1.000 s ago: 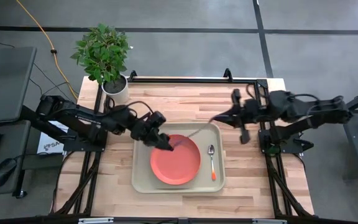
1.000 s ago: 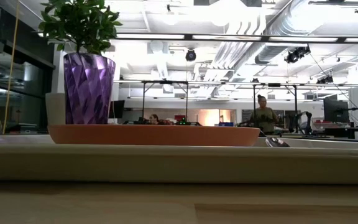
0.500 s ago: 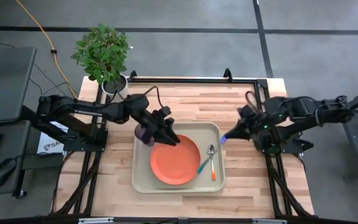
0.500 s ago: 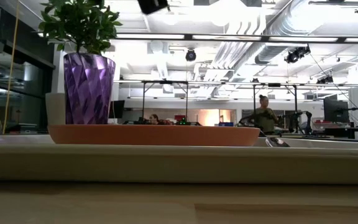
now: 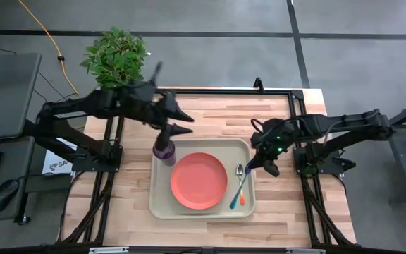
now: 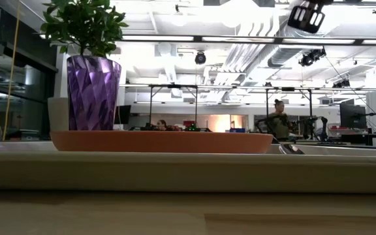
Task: Pick and place plate/cup/fork/spoon on tray
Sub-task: Put the purple fork to the left side of the orange spoon on the gray serving tray
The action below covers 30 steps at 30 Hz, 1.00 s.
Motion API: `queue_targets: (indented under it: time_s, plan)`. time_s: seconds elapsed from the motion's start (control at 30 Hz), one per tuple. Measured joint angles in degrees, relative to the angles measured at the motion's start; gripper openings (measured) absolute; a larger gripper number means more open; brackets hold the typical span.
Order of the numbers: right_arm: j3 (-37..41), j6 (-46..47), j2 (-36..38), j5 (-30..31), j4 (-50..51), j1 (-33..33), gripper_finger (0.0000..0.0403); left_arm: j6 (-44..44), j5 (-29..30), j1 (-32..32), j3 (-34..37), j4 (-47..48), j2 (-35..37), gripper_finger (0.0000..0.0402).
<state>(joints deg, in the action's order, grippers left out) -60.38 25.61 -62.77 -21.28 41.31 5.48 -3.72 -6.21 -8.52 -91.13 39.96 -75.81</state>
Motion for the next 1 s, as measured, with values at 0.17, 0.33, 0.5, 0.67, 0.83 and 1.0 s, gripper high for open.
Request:
queue_targets:
  time_s: [0.17, 0.33, 0.5, 0.67, 0.83, 1.0]
  plan:
    - [0.0, -1.65, -2.29, -2.98, 3.2, -1.12, 0.0, -3.08, 6.64, 2.56, 5.9, -3.96, 6.87, 0.016]
    - [0.0, -3.69, -3.93, -4.0, 6.41, -1.64, 0.0, -9.11, 13.59, 7.19, 22.74, -22.35, 15.92, 0.016]
    - [0.0, -5.28, -6.26, -6.75, 6.42, -2.78, 0.0, -13.28, 19.21, 11.69, 38.08, -38.64, 22.57, 0.016]
    - [-2.19, -8.95, -10.97, -9.36, 7.37, -4.17, 0.0, -14.15, 24.29, 14.57, 45.14, -47.49, 26.52, 0.016]
    - [-12.51, -19.04, -18.85, -8.19, 15.88, -5.51, 0.0, -14.07, 26.4, 15.51, 45.74, -47.59, 28.68, 0.016]
    - [-18.7, -26.34, -25.35, -4.75, 21.01, -6.91, 0.0, -11.87, 26.42, 15.51, 45.73, -47.56, 30.14, 0.016]
